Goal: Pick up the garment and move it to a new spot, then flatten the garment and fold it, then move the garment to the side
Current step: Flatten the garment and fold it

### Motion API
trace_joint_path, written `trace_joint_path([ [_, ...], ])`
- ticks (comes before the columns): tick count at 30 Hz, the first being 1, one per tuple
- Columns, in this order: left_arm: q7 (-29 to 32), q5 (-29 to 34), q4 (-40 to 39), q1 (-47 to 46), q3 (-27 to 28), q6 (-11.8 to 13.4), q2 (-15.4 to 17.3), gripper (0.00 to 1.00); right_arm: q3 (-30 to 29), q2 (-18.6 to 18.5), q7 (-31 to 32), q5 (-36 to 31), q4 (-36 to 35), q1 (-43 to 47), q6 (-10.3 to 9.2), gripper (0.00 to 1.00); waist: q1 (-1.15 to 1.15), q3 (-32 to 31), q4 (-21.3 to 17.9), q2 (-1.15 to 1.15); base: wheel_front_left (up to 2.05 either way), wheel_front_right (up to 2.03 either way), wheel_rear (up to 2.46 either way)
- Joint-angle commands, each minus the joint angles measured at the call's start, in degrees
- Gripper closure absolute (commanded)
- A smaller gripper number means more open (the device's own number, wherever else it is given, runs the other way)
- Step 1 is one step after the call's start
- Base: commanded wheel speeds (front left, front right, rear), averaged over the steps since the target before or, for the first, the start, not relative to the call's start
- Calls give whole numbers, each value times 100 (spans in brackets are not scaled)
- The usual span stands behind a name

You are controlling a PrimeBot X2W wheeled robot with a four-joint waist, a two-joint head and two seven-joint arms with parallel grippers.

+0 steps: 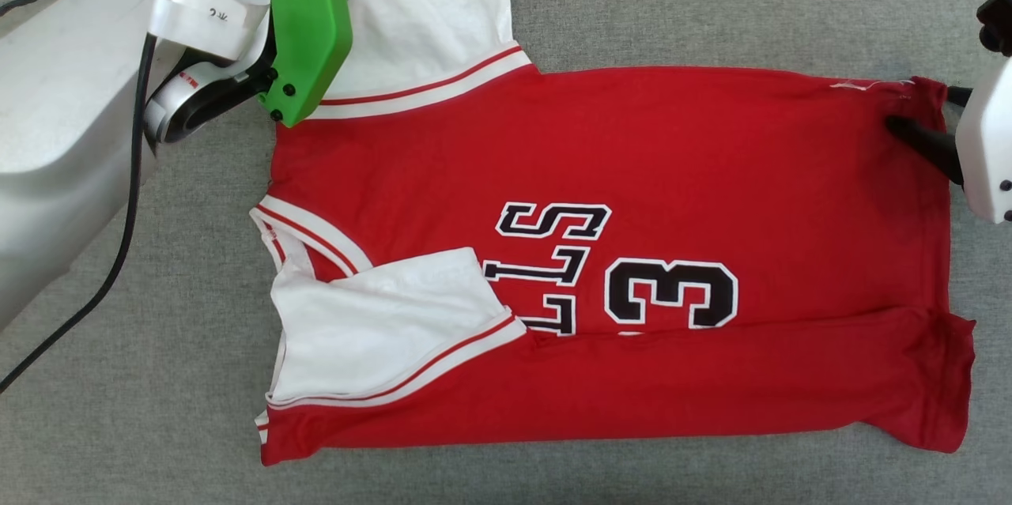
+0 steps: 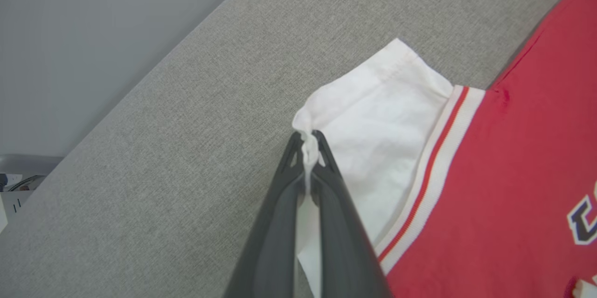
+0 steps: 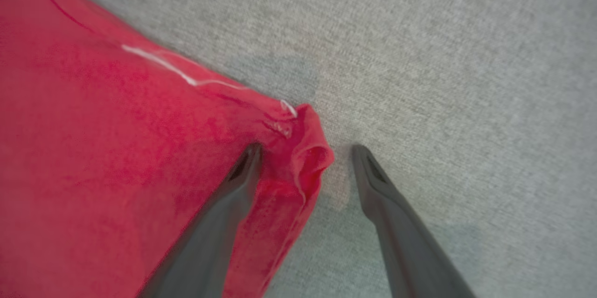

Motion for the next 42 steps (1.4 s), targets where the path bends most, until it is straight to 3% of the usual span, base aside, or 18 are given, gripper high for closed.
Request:
trace_joint_path([
  [1, -70, 71, 43, -34, -13, -15, 12, 100, 330, 253, -46, 86, 203, 232, 3, 100, 0, -34, -10, 0, 0, 0, 0],
  [9, -422, 65, 159, 231, -60, -12, 165, 100, 323, 89, -981, 158, 189, 38, 3, 100, 0, -538, -112, 0, 0, 0, 0],
  [15, -802, -11, -144, 711, -47, 163, 384, 100, 320, -56, -1702, 157, -22, 265, 3, 100, 0, -1058, -110, 0, 0, 0, 0],
  [31, -1368, -448, -2006, 2795, -223, 1387, 1617, 100, 262, -344, -2534, 330, -464, 1849, 3, 100, 0, -2094, -63, 0, 0, 0, 0],
  [36, -1569, -649, -2475, 3722, -332, 1824, 1830, 100, 160, -320, -2660, 455, -567, 2550, 3, 100, 0, -2281, -55, 0, 0, 0, 0],
  [42, -1682, -724, -2476, 4414, -404, 1899, 1656, 100, 53, -201, -2700, 522, -487, 3065, 3, 100, 0, -2230, -24, 0, 0, 0, 0],
])
